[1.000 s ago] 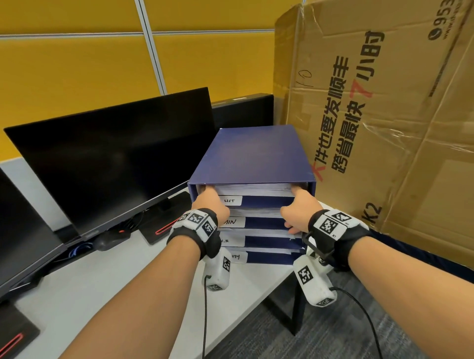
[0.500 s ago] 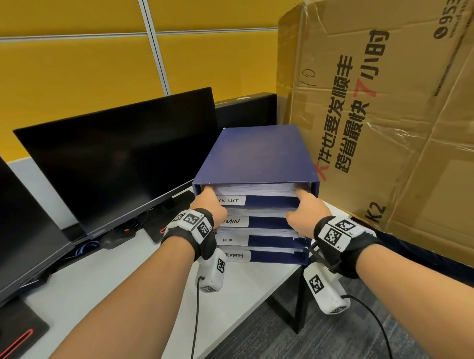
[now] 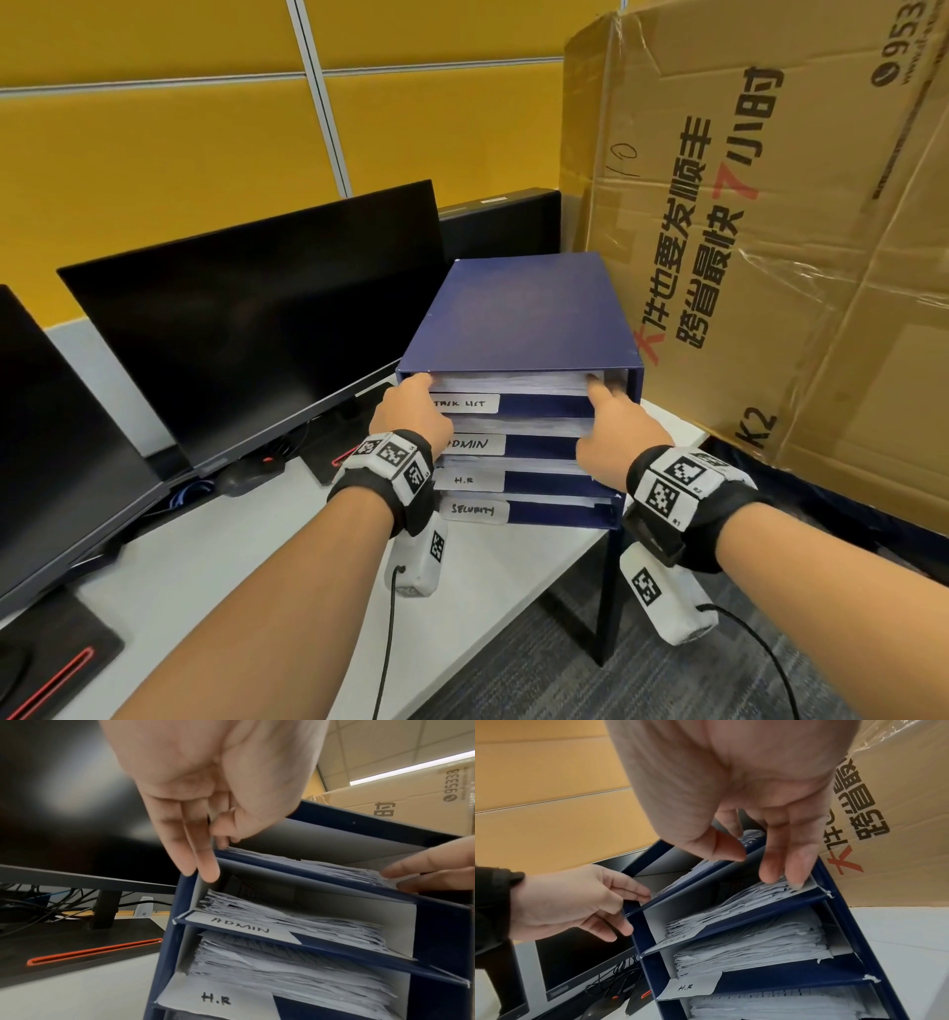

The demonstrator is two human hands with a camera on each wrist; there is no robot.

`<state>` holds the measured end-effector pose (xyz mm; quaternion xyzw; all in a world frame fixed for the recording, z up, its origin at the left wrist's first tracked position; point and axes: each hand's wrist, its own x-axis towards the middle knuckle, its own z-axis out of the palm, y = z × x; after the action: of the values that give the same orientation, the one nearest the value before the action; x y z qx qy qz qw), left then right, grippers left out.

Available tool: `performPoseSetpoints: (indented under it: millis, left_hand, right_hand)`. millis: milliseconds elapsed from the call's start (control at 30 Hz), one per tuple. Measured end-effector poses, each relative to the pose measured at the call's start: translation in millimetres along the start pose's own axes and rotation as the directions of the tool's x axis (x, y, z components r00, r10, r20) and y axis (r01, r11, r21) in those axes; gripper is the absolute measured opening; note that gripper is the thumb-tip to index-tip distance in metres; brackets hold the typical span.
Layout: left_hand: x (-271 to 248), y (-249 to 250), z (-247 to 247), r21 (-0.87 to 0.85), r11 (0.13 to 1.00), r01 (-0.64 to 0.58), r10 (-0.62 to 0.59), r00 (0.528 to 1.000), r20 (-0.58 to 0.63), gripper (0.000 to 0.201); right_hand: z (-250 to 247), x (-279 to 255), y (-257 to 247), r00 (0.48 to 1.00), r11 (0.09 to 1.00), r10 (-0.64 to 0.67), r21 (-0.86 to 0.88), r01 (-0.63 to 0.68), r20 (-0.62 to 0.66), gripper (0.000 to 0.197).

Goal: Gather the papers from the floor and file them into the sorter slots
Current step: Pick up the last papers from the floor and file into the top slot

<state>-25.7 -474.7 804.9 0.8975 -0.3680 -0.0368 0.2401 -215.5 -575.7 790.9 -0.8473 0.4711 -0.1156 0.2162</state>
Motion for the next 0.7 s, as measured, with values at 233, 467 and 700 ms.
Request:
performPoseSetpoints:
  millis: [233, 467, 700]
  left_hand:
    - [-6.3, -6.6, -1.0, 0.021, 0.998, -0.065, 0.064, 0.997, 0.030, 0.049]
    - [-23.4, -26.5, 13.1, 0.129, 0.991, -0.036, 0.034, 0.999, 0.013, 0.027]
    - [-24.6, -37.9, 42.8, 0.216, 0.971, -0.105, 0.060, 0.977, 0.206, 0.040]
  right_hand:
    - [-3.8, -6.7, 1.8, 1.000, 0.999, 0.007, -0.037, -0.007, -0.004, 0.054]
    - [14.9, -23.0, 12.8, 0.982, 0.975, -0.187, -0.124, 0.185, -0.011, 0.036]
    - [44.0, -14.3, 23.7, 0.987, 0.979, -0.053, -0.189, 0.081, 0.148, 0.057]
